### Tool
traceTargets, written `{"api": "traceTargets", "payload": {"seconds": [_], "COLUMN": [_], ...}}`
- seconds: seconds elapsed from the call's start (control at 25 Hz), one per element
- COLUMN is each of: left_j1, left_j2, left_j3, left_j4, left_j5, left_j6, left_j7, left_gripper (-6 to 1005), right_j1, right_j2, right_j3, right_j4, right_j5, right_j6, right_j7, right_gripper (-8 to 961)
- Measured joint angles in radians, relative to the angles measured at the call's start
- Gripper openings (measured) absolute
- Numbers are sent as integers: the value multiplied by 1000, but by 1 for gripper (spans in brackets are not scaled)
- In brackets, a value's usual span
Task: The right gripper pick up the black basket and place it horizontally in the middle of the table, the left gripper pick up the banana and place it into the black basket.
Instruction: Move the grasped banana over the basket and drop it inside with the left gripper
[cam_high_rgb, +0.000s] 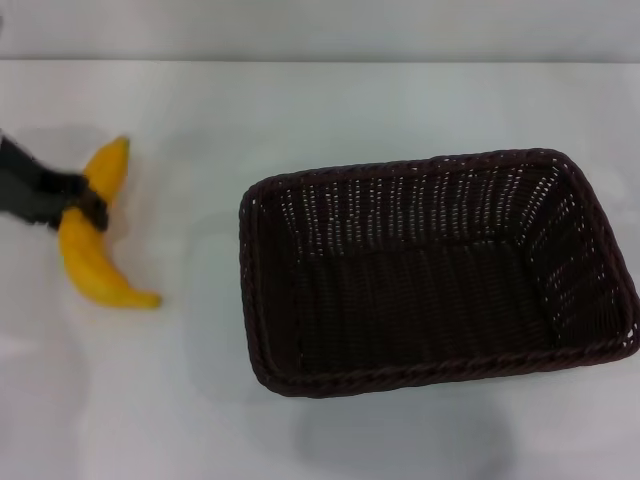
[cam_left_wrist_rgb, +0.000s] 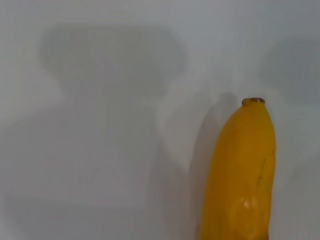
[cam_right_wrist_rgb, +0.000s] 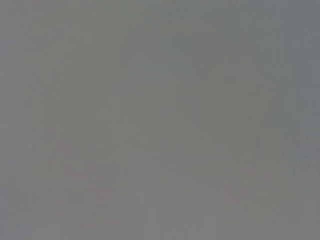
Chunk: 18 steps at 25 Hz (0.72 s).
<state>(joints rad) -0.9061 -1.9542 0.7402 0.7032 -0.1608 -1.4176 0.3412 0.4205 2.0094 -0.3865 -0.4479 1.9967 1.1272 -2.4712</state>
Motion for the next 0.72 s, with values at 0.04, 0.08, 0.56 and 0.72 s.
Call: {"api": "traceTargets", "payload": {"seconds": [0.04,0.08,0.56,0.72], "left_j1": [-2,0,-50,-107], "left_j2": [5,11,67,19], "left_j3": [-2,-2,53,106], "left_j4": [12,33,223,181], "left_j5": [-36,-80,-610,-623], "left_j6": [-5,-20,-306,-270], "left_j7": [20,41,385,429], "left_gripper": [518,501,539,552], "right_j1": [0,1,6,6], "right_j2": [0,0,0,0], "right_j3": [0,0,0,0], "right_j4": [2,3,-1,-3], "right_j5": [0,0,5,6], "right_j6": [1,1,47,63], "right_j7": [1,1,15,22], "right_gripper": [566,566,566,564]}}
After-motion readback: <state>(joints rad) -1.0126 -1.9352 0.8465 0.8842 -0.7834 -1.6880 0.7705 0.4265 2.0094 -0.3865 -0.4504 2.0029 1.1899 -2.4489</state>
